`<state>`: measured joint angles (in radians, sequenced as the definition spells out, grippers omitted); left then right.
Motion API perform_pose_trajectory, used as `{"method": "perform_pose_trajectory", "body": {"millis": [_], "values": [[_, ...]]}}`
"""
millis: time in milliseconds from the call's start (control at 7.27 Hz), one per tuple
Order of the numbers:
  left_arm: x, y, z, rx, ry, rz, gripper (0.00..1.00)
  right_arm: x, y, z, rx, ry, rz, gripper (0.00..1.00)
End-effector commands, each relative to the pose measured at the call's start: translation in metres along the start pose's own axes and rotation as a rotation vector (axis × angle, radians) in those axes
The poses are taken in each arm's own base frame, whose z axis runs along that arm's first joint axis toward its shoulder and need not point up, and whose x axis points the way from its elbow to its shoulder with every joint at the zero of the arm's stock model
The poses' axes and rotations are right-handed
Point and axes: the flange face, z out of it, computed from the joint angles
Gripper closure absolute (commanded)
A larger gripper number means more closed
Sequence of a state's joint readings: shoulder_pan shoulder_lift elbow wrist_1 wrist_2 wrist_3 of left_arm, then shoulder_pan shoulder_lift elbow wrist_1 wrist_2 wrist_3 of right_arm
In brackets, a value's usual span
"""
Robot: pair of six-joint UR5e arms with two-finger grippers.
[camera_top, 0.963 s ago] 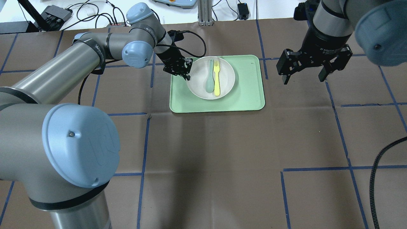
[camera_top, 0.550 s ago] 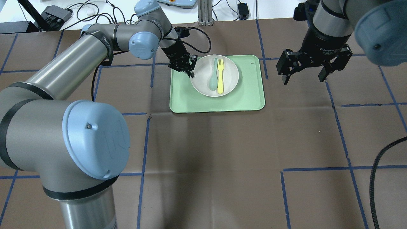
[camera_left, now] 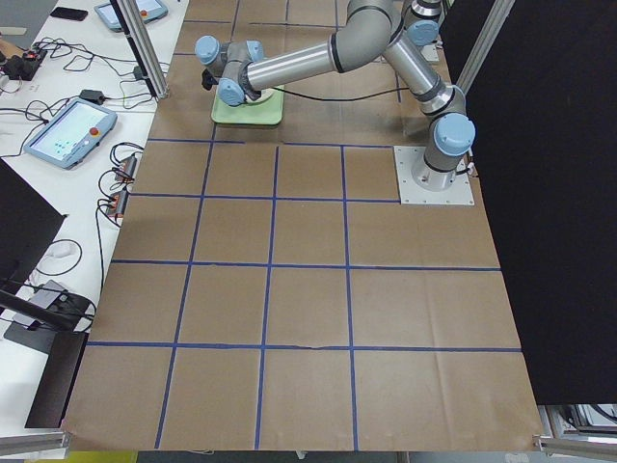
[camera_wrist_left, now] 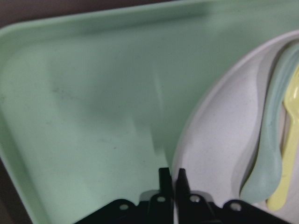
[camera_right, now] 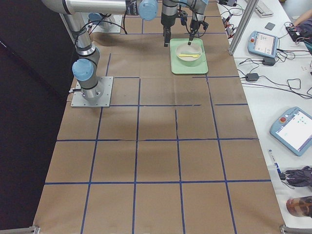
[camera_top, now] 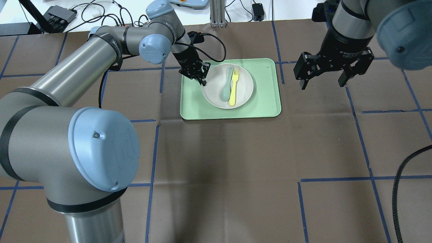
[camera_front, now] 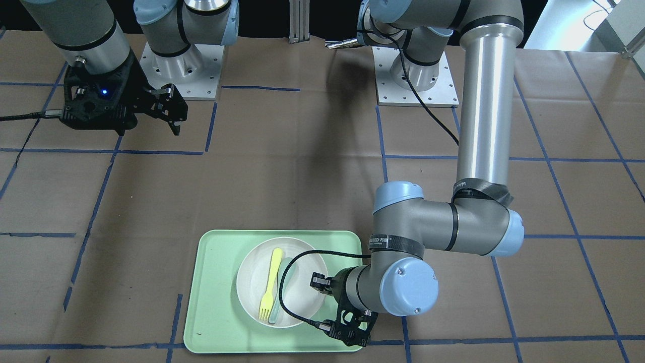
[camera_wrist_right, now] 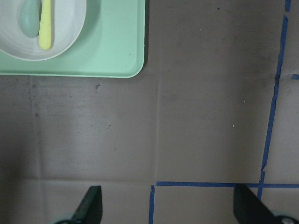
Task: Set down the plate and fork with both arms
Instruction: 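Release the plate on the tray and lift the left gripper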
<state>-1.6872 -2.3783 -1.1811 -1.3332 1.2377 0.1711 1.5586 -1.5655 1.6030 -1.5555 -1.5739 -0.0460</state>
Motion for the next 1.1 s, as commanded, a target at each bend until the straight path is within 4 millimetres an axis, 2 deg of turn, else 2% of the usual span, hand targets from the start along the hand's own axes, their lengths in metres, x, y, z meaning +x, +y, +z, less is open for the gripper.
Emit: {"method": "perform_pose_trajectory", "body": {"millis": [0, 138, 275, 550, 688, 825, 962], "values": [[-0.009, -0.002, -0.007, 0.007, -0.009, 0.011, 0.91, 0.001, 0.0, 0.0, -0.001, 0.0, 0.002, 0.0], [-0.009, -0.003, -0.009, 0.014, -0.01, 0.012, 0.89, 0.0, 0.0, 0.0, -0.001, 0.0, 0.0, 0.0], [-0.009, -0.003, -0.009, 0.015, -0.01, 0.012, 0.69, 0.001, 0.0, 0.0, 0.001, 0.0, 0.002, 0.0], [-0.01, -0.003, -0.011, 0.02, -0.011, 0.011, 0.15, 0.0, 0.0, 0.0, 0.001, 0.0, 0.0, 0.0], [-0.007, -0.002, -0.024, 0.034, -0.015, 0.016, 0.0, 0.001, 0.0, 0.0, -0.001, 0.0, 0.002, 0.0], [-0.001, 0.006, -0.044, 0.05, -0.022, 0.018, 0.0, 0.0, 0.0, 0.0, 0.001, 0.0, 0.0, 0.0], [0.007, 0.029, -0.089, 0.035, -0.129, 0.015, 0.0, 0.0, 0.0, 0.0, -0.001, 0.0, 0.0, 0.0]]}}
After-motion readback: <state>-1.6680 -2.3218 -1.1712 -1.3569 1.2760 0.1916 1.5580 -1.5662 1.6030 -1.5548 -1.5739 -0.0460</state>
